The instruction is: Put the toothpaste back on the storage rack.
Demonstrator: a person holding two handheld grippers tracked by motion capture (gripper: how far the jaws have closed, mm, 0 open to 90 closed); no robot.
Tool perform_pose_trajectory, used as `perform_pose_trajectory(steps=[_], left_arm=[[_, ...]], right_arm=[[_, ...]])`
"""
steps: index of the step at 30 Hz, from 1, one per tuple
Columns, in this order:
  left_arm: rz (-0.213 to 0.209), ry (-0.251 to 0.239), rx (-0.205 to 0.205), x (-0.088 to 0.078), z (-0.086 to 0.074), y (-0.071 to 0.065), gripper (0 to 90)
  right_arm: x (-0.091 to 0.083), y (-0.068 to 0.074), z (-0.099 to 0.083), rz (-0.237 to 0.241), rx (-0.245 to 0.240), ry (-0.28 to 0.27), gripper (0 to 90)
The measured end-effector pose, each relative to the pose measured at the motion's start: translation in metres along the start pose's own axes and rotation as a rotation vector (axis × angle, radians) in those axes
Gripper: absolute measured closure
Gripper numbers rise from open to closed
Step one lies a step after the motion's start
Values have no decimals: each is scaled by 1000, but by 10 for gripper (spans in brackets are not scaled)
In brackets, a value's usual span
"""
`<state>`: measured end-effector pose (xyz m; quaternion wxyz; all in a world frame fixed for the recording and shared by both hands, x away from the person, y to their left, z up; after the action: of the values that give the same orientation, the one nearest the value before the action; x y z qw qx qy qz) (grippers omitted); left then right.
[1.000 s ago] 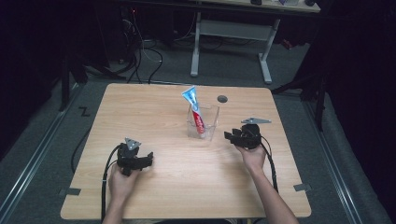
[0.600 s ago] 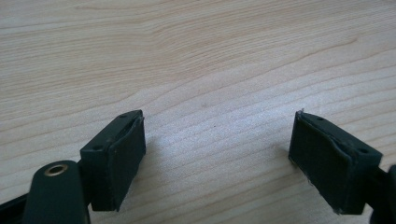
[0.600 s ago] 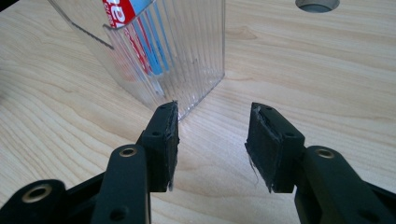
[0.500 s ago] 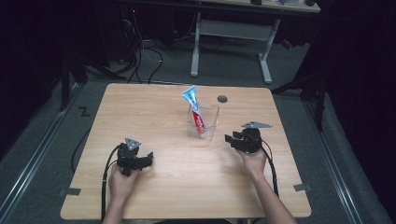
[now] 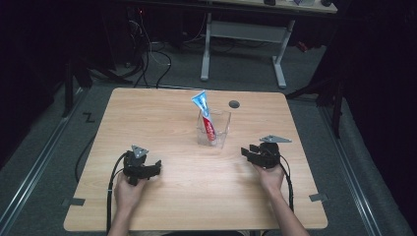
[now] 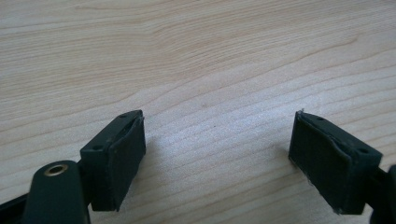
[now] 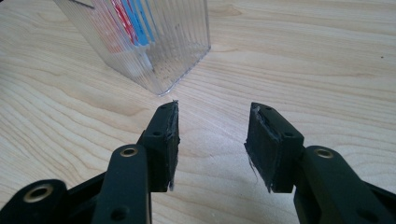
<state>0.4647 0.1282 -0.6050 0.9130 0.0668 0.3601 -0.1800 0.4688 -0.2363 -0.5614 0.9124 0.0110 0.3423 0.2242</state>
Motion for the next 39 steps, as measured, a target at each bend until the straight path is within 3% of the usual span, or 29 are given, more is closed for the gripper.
perform_pose_trajectory(steps=[17, 21, 39], left_arm=[[0, 0, -2, 0, 0, 0, 190], [0, 0, -2, 0, 0, 0, 190], [0, 0, -2, 0, 0, 0, 190]], right_arm=[[10, 0, -24, -44, -37, 49, 536], [12, 1, -28, -54, -50, 41, 538], [22, 12, -33, -69, -110, 59, 518]])
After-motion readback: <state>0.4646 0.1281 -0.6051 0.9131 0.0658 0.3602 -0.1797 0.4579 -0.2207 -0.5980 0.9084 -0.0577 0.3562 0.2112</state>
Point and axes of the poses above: each handheld gripper's, and its own axes: x roughly forward along the jaws, z roughly out of its top, y roughly to its left, the point moved 10 cm from there along x, roughly forward along the jaws
